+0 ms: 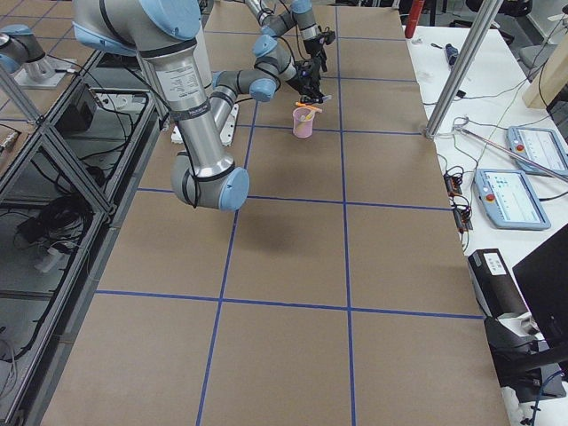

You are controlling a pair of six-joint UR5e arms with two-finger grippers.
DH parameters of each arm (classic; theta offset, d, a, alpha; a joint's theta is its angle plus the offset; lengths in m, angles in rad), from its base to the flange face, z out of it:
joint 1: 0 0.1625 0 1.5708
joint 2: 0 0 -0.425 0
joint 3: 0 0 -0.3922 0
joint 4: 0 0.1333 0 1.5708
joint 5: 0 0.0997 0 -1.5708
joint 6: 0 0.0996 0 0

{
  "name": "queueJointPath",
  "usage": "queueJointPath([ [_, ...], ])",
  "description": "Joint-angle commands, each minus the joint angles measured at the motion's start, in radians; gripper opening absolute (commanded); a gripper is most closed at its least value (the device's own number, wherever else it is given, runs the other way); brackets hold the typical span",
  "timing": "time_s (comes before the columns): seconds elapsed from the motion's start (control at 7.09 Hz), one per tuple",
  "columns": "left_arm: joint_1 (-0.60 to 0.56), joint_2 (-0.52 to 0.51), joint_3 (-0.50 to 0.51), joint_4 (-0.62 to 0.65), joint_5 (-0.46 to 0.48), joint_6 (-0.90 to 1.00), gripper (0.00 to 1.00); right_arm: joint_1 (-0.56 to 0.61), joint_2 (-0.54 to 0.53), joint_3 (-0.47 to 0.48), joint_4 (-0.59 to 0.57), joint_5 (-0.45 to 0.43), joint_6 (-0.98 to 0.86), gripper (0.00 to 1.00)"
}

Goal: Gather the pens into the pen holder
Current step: 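Lift the purple marker with the right gripper and carry it over the cup, then lower the purple marker into the cup and open the right gripper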

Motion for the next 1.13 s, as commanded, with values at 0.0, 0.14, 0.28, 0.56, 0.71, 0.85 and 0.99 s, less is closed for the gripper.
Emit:
queueJointPath([
  [0.0,0.0,0.0,0.0,-0.001,0.0,0.001,1.0,-0.088,0.004,-0.042,0.007,-0.158,-0.002,0.0],
  [0.14,0.0,0.0,0.001,-0.001,0.0,0.001,1.0,-0.089,0.002,-0.047,0.007,-0.157,-0.013,0.0],
  [0.28,0.002,0.0,0.001,-0.001,0.0,-0.001,1.0,-0.09,0.005,-0.082,0.007,-0.157,-0.01,0.0],
  [0.56,0.002,0.0,0.003,-0.001,0.0,0.001,1.0,-0.093,0.058,-0.144,0.007,-0.156,-0.011,0.0],
  [0.71,0.002,0.0,0.003,-0.001,0.0,0.001,1.0,-0.107,0.056,-0.144,0.006,-0.157,-0.01,0.0],
  [0.85,0.002,0.0,0.003,-0.001,0.0,0.001,1.0,-0.119,0.05,-0.145,0.007,-0.157,-0.007,0.0],
  [0.99,0.002,-0.002,0.003,-0.001,0.0,0.001,1.0,-0.119,0.052,-0.15,0.007,-0.157,-0.004,0.0],
])
